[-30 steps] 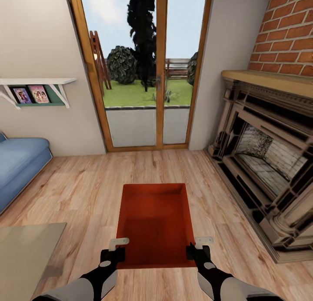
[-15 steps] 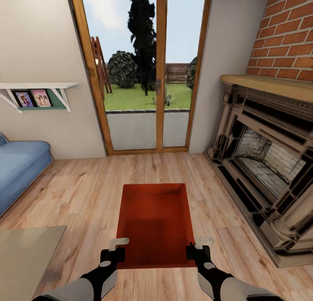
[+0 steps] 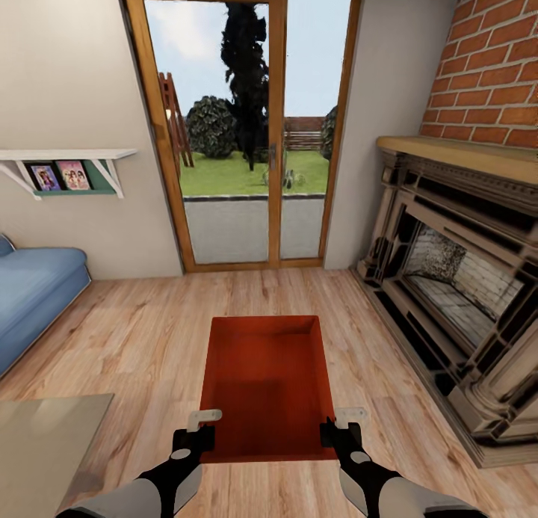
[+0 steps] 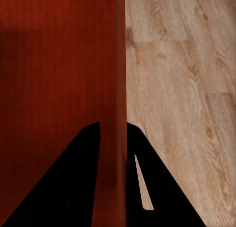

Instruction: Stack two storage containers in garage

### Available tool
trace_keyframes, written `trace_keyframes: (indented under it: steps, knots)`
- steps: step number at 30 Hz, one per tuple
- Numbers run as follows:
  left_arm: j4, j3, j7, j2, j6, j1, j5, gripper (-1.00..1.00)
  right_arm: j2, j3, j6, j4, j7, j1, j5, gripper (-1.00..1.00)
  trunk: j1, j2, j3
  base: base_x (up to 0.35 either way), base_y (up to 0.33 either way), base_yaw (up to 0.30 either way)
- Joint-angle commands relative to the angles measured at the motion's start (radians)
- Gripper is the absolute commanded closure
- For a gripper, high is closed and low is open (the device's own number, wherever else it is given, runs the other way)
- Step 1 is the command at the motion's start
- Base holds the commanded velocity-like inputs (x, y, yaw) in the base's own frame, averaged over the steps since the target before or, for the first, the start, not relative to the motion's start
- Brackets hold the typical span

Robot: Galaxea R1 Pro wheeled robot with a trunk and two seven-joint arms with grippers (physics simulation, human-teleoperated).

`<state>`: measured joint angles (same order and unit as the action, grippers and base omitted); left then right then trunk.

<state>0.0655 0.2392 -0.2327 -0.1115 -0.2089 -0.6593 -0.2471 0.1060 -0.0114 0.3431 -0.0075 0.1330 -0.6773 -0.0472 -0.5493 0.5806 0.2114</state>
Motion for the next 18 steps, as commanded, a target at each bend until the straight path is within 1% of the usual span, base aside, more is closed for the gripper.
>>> trace_keyframes:
  steps: [1, 18]
  knots:
    - [-0.004, -0.005, -0.007, -0.002, -0.001, 0.0, -0.015, 1.0, 0.001, 0.016, 0.033, -0.002, 0.0, -0.001, -0.017, 1.0, 0.0, 0.001, 0.0, 0.0, 0.0, 0.0]
    - [-0.004, -0.005, -0.007, -0.002, -0.001, 0.0, -0.015, 1.0, 0.001, 0.016, 0.033, -0.002, 0.0, -0.001, -0.017, 1.0, 0.0, 0.001, -0.028, 0.0, 0.0, 0.0]
